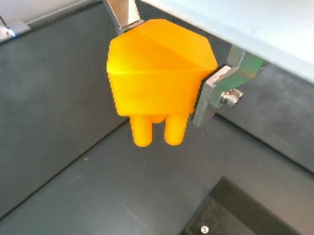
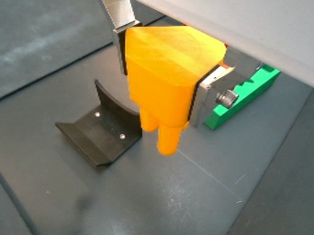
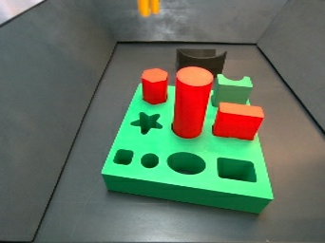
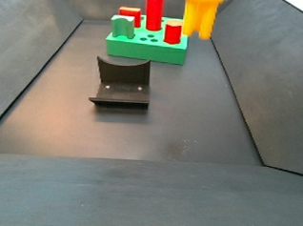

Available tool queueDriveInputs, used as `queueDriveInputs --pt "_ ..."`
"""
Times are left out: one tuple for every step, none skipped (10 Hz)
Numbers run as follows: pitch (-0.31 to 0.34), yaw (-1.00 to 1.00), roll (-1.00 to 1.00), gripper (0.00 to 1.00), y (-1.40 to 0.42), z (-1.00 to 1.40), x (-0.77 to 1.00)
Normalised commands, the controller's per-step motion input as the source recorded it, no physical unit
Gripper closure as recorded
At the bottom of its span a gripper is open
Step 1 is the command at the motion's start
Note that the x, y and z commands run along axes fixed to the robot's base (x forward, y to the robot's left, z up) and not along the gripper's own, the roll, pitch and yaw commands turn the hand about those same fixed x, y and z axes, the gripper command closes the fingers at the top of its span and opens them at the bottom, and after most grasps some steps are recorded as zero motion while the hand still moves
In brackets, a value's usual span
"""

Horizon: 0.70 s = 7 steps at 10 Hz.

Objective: Pick up the 3 prong object. Move up. Move to above the board. Insert the 3 prong object.
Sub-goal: Move to above the board.

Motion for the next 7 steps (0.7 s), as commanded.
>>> queueDriveInputs --pt "0.083 -0.03 0.00 1.00 0.10 1.00 0.06" --pt "0.085 -0.03 0.00 1.00 0.09 1.00 0.06" --pt "0.087 -0.03 0.00 1.00 0.09 1.00 0.05" --pt "0.088 -0.03 0.00 1.00 0.08 1.00 0.05" --pt "0.090 -0.03 0.00 1.00 0.06 0.83 0.03" --pt "0.090 -0.03 0.00 1.00 0.05 0.66 0.02" --pt "0.089 -0.03 0.00 1.00 0.04 0.55 0.02"
